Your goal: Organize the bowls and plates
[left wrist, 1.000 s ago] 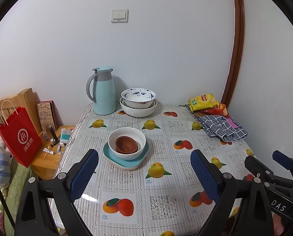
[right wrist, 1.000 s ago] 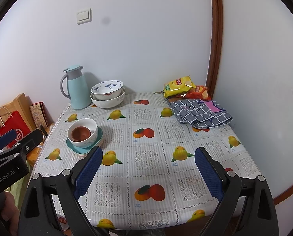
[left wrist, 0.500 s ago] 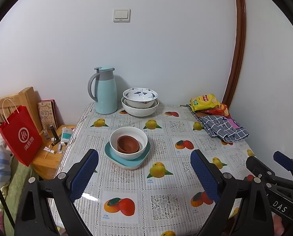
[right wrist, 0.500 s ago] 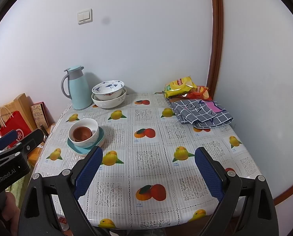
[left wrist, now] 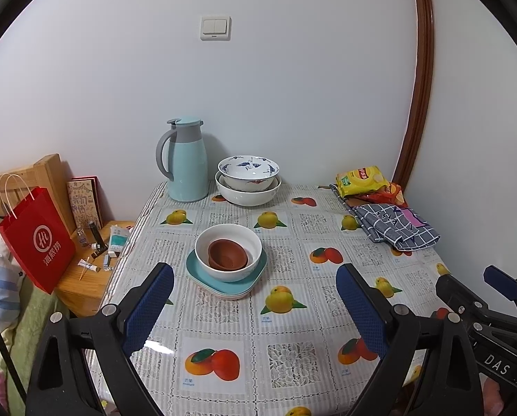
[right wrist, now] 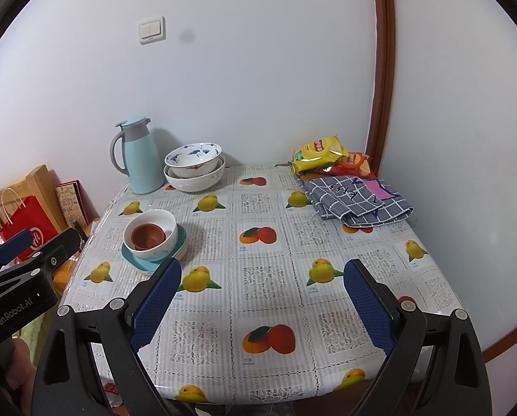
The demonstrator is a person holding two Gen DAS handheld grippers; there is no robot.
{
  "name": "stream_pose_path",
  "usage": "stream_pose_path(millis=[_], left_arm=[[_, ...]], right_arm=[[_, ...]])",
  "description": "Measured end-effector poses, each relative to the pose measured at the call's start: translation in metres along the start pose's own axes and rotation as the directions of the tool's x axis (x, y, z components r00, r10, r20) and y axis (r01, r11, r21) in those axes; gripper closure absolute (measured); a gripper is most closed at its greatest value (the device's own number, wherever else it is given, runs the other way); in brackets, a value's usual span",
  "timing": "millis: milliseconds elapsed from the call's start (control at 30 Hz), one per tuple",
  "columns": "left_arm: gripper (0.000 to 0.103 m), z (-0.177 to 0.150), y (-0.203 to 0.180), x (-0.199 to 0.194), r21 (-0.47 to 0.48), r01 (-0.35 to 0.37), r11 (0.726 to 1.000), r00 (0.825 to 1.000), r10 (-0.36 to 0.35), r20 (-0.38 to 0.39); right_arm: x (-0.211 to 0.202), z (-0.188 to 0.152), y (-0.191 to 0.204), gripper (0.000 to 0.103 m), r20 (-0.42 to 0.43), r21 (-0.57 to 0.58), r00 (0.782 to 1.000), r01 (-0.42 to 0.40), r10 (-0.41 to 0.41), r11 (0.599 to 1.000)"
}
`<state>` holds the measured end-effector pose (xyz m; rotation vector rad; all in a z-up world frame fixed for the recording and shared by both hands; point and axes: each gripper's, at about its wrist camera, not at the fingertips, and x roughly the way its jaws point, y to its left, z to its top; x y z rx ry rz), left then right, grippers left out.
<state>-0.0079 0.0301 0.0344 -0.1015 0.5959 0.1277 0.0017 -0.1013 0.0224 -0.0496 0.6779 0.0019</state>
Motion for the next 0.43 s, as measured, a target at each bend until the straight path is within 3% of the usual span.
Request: stream_pose_path(millis=[433], left_arm=[[0.008, 0.0002, -0.0013, -0.0011, 0.016, 0.0, 1.0, 1.0, 0.0, 0.017]], right_arm=[[-0.0026, -0.0006, 0.0028, 0.009, 0.005, -0.005, 1.0, -0.009, 0.009, 1.0]])
